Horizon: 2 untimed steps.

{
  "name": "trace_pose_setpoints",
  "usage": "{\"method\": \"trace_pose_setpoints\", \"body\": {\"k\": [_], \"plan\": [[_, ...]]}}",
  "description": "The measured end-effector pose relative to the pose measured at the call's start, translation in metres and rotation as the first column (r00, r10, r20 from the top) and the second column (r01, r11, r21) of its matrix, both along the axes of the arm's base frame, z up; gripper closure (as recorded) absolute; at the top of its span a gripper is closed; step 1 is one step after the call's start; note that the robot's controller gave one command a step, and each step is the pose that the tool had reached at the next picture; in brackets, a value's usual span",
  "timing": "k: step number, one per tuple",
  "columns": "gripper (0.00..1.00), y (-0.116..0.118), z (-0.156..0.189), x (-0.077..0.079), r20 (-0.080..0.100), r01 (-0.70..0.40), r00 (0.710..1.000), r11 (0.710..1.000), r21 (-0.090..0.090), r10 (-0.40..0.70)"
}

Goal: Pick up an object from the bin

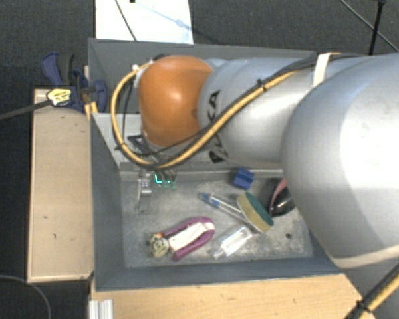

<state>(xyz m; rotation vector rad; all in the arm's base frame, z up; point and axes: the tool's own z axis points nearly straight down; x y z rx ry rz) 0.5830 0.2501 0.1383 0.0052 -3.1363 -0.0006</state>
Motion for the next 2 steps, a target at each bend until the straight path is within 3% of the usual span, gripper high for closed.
{"method": "trace_pose_setpoints", "body": {"k": [1, 2], "plan": [[0.00, -0.013, -0.071, -0.050, -0.004, -0.023, 1.000, 1.000, -0.002, 0.023], [0.00, -0.093, -0.067, -0.099, 0.015, -0.144, 0.990, 0.990, 0.000, 0.144]]}}
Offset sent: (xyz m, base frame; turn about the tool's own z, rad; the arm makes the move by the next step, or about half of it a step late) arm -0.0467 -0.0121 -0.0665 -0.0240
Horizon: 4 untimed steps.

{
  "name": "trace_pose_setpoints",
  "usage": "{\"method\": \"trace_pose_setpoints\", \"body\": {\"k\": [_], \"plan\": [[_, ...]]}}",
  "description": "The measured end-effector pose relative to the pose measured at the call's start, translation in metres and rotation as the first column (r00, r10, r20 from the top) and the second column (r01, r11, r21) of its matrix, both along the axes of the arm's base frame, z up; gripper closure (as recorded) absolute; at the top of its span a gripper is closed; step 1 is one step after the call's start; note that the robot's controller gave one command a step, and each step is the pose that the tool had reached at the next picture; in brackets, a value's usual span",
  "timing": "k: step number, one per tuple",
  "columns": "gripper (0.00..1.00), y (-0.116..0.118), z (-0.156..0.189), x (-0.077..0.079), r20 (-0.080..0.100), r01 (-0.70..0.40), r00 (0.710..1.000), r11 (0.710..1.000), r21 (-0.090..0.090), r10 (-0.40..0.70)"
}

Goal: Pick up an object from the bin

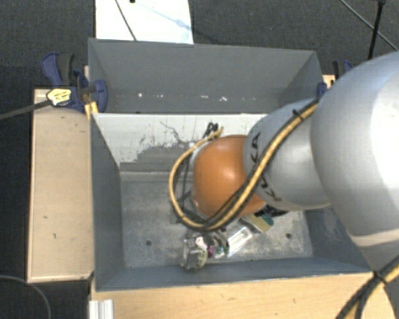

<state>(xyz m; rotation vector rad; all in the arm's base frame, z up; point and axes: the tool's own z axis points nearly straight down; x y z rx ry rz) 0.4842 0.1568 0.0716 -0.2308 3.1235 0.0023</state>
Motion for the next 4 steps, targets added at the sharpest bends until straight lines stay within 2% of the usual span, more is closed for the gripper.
{"method": "trace_pose_setpoints", "body": {"k": [1, 2, 3, 4], "plan": [[0.00, -0.047, -0.001, 0.003, -0.008, 0.075, 0.997, 0.997, -0.002, -0.075], [0.00, -0.106, 0.002, 0.022, -0.006, -0.147, 0.989, 0.989, -0.003, 0.147], [0.00, -0.105, 0.038, -0.002, -0.006, -0.510, 0.860, 0.860, -0.003, 0.509], [0.00, -0.104, 0.040, 0.035, -0.006, -0.969, 0.247, 0.247, -0.004, 0.969]]}}
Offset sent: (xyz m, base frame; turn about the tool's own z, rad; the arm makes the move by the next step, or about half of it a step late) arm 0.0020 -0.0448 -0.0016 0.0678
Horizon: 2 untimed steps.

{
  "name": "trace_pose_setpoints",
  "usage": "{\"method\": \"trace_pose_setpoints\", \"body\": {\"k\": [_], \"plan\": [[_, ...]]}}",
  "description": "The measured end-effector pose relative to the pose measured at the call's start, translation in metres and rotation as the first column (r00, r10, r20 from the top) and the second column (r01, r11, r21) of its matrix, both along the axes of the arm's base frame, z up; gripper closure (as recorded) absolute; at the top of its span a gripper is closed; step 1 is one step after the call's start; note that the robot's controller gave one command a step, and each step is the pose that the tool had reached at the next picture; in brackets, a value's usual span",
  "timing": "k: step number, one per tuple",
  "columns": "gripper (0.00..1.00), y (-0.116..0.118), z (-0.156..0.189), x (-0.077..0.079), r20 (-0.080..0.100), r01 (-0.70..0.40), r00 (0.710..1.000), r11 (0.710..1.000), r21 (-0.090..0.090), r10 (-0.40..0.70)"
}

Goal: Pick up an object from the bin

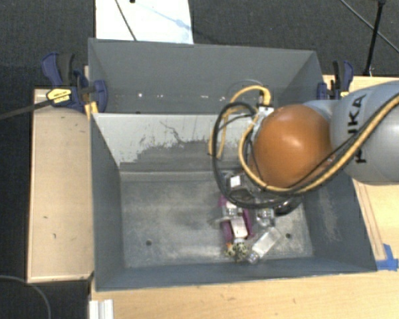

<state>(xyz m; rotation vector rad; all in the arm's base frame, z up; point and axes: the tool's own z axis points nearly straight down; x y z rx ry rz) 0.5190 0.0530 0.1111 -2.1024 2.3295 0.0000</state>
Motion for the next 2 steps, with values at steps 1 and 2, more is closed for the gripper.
{"method": "trace_pose_setpoints", "body": {"k": [1, 2], "plan": [[0.00, 0.001, -0.024, 0.010, -0.009, -0.504, 0.864, 0.864, 0.002, 0.504], [0.00, 0.000, -0.040, 0.015, -0.010, -0.888, 0.460, 0.461, 0.008, 0.888]]}}
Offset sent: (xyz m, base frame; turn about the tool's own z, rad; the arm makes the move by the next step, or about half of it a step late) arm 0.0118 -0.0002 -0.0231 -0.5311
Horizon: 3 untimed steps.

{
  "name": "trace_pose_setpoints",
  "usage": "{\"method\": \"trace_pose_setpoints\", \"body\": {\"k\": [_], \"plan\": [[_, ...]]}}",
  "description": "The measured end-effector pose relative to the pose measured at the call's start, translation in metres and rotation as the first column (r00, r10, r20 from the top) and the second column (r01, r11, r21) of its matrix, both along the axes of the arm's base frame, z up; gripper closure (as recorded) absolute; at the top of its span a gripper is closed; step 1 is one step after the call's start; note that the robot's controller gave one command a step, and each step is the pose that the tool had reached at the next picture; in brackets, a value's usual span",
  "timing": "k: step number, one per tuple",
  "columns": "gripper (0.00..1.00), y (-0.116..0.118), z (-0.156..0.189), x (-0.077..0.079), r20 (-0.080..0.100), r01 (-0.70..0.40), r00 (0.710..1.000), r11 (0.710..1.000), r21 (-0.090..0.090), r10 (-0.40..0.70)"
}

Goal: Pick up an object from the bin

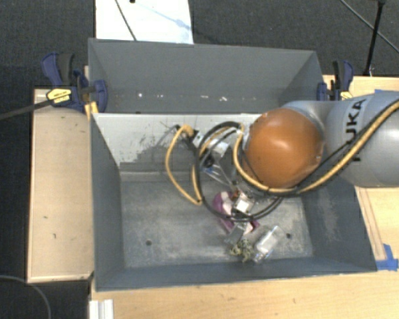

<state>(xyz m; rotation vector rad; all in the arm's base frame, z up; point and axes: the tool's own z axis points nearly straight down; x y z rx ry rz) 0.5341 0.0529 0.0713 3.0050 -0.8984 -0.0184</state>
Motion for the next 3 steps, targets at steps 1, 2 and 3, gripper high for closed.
{"method": "trace_pose_setpoints", "body": {"k": [1, 2, 3], "plan": [[1.00, 0.000, 0.001, 0.002, 0.005, 0.005, 1.000, 1.000, 0.001, -0.005], [1.00, 0.010, 0.126, -0.003, 0.018, 0.038, 0.999, 0.999, 0.004, -0.038], [1.00, 0.017, 0.154, -0.043, 0.008, 0.051, 0.999, 0.999, 0.000, -0.051]]}}
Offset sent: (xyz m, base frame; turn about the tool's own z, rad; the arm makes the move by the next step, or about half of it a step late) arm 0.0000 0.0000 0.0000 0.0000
